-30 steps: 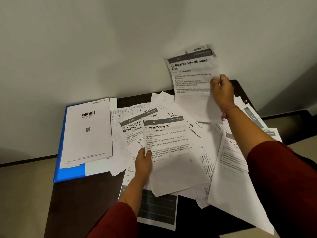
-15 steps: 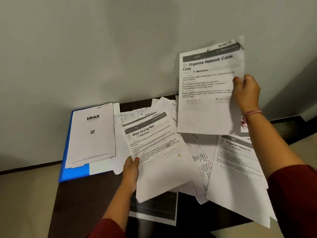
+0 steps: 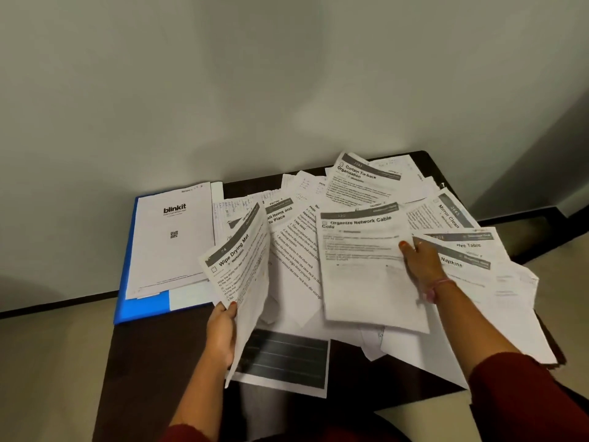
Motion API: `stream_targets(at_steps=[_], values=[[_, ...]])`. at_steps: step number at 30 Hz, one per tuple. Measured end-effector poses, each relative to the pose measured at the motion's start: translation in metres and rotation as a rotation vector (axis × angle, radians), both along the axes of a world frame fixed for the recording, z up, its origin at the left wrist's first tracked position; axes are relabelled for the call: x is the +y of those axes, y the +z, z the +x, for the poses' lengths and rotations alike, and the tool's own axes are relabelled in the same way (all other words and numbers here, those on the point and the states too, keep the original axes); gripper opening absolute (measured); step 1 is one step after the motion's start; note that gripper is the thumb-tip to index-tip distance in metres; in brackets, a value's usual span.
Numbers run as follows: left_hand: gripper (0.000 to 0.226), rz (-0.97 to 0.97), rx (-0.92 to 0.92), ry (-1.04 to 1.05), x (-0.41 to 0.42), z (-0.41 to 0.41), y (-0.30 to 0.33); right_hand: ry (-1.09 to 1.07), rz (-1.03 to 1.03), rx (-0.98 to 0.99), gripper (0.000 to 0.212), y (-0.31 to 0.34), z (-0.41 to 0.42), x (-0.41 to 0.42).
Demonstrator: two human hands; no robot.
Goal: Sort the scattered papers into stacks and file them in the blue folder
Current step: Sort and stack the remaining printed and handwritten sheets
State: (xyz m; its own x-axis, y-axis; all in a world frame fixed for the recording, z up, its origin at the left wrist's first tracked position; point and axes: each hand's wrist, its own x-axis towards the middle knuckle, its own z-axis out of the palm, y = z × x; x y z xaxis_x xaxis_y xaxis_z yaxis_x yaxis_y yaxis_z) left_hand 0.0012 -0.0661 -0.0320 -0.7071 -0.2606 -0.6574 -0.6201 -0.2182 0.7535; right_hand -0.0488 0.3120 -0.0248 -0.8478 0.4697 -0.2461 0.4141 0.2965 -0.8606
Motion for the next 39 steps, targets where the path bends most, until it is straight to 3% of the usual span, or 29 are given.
stream_targets(at_steps=[6,10,19,23,30,39], values=[[0.030,0.008,-0.014,0.014,-0.006,0.014,0.002,0.071,-0.078,-0.047,0.040,-0.019,0.009,-0.039],[0.022,0.053,-0.011,0.009,-0.006,0.022,0.003,0.093,-0.146,-0.042,0.034,-0.011,0.011,-0.066],[0.019,-0.092,0.035,-0.096,0.006,0.033,-0.008,0.137,-0.346,-0.134,0.036,-0.013,0.016,-0.106],[0.013,-0.126,0.046,-0.088,0.008,0.035,-0.012,0.153,-0.424,-0.143,0.062,-0.044,0.015,-0.107],[0.013,-0.064,0.069,-0.002,0.011,0.031,-0.011,0.162,-0.453,-0.189,0.049,-0.038,0.018,-0.117],[0.016,0.018,0.104,-0.039,0.016,0.014,-0.012,0.174,-0.543,-0.172,0.027,-0.021,0.019,-0.118]])
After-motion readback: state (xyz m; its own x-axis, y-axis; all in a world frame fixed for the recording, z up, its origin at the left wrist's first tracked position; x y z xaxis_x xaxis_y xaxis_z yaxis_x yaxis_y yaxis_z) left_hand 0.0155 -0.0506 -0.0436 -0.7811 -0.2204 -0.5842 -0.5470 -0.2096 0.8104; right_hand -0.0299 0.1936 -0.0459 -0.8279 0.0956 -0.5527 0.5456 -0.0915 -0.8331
